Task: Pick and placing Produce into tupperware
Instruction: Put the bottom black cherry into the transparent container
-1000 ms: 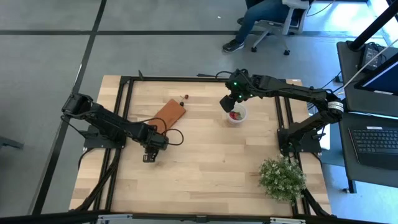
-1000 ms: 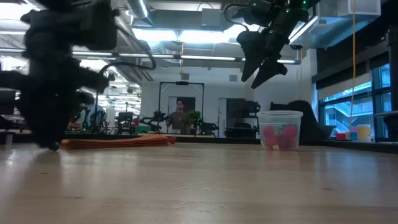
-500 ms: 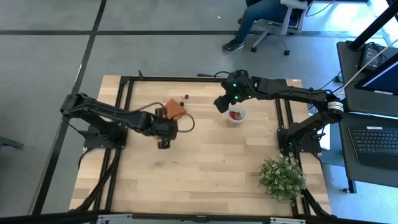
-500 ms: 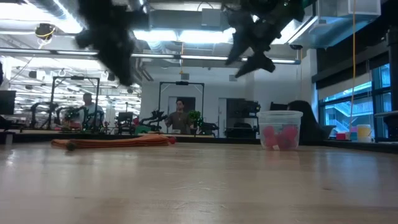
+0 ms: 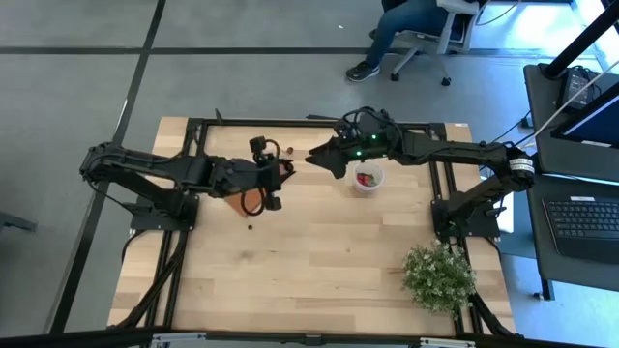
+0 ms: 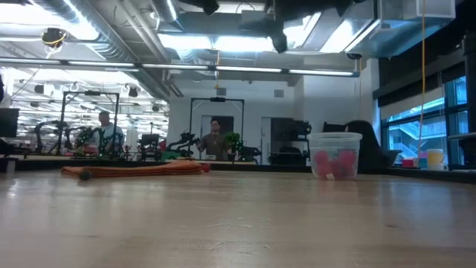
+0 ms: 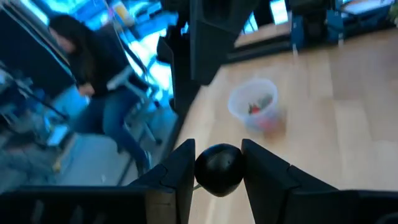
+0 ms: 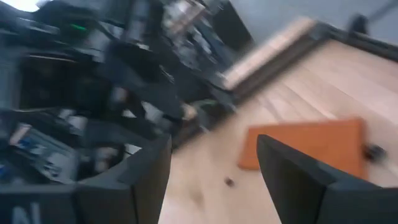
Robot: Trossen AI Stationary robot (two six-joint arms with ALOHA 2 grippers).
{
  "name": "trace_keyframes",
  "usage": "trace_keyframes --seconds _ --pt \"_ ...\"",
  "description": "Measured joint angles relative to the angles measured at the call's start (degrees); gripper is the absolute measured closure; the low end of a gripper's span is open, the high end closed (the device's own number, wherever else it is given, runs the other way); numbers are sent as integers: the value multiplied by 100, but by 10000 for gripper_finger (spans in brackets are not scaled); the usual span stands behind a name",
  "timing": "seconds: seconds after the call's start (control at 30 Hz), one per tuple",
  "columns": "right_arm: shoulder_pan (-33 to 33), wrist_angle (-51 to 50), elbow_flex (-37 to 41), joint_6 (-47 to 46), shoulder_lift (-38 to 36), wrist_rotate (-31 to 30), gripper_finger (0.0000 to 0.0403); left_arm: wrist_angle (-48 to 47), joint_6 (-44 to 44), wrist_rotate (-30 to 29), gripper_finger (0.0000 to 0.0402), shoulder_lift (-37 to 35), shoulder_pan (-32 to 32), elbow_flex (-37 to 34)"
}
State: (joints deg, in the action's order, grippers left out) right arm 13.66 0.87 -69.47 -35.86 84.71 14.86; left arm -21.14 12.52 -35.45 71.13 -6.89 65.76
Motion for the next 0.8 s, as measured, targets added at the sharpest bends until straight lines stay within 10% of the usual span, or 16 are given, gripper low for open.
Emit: trace_keyframes --seconds 0.8 --pt "-392 1272 -2 -295 -4 35 166 2122 1559 433 290 101 100 0"
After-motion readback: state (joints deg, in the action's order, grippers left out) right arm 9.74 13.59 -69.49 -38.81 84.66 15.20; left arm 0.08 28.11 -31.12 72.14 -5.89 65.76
